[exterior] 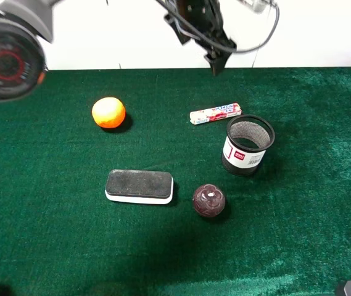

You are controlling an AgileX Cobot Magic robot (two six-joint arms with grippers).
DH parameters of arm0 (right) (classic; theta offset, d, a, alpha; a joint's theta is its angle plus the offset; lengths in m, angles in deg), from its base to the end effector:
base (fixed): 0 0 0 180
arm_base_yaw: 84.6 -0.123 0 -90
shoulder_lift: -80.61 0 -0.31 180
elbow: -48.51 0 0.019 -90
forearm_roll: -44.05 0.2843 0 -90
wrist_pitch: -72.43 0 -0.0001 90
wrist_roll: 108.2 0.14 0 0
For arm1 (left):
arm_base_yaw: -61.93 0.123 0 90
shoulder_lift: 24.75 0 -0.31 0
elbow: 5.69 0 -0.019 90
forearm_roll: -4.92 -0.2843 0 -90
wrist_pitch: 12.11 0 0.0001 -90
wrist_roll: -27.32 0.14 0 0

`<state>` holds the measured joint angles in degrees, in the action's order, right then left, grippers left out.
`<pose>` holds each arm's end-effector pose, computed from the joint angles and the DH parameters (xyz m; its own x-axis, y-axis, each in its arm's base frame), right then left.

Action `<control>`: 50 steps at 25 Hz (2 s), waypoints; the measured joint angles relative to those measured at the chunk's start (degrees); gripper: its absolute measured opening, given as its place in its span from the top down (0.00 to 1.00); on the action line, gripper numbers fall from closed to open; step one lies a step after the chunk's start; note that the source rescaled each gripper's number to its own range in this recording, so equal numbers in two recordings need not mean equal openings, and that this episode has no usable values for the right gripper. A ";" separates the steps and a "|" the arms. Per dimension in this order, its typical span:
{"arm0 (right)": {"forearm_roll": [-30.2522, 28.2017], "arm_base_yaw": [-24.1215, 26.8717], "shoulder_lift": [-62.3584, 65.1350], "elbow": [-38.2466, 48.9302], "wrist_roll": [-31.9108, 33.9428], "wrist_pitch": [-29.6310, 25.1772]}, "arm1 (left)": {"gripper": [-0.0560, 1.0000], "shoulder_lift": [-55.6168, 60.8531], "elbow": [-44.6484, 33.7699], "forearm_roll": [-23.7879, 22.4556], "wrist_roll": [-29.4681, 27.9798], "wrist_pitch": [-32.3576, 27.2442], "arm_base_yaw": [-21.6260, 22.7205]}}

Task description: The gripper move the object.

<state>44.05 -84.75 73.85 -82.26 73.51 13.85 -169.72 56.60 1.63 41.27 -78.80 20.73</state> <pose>0.0445 0.0001 0.2760 -0.4157 0.0288 -0.9090 0.0098 0.9996 0.0271 0.4598 -0.3927 0.2357 -0.4567 0.7490 -0.4801 0.7854 0.5929 0.1779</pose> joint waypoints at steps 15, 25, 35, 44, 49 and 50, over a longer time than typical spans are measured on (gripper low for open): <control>0.00 0.00 0.00 0.00 0.00 0.00 | 0.00 30.57 -34.45 -1.80 -6.56 0.10 2.53; 0.00 0.00 0.00 0.00 0.00 0.00 | 0.00 61.70 -69.12 -3.63 -14.94 0.10 9.30; 0.00 0.00 0.00 0.00 0.00 0.00 | 0.00 91.30 -94.52 -4.11 -18.58 0.10 13.69; 0.00 0.00 0.00 0.00 0.00 0.00 | 0.00 107.71 -108.11 1.01 -19.20 0.26 13.69; 0.00 0.00 0.00 0.00 0.00 0.05 | 0.00 108.93 -109.35 0.24 -19.38 1.80 13.76; 0.00 0.00 0.00 0.00 0.00 0.05 | 0.00 109.01 -109.58 0.24 -19.38 2.83 14.02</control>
<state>44.05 -84.75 73.85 -82.26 73.51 13.90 -60.70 -52.98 1.88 21.89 -75.97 34.75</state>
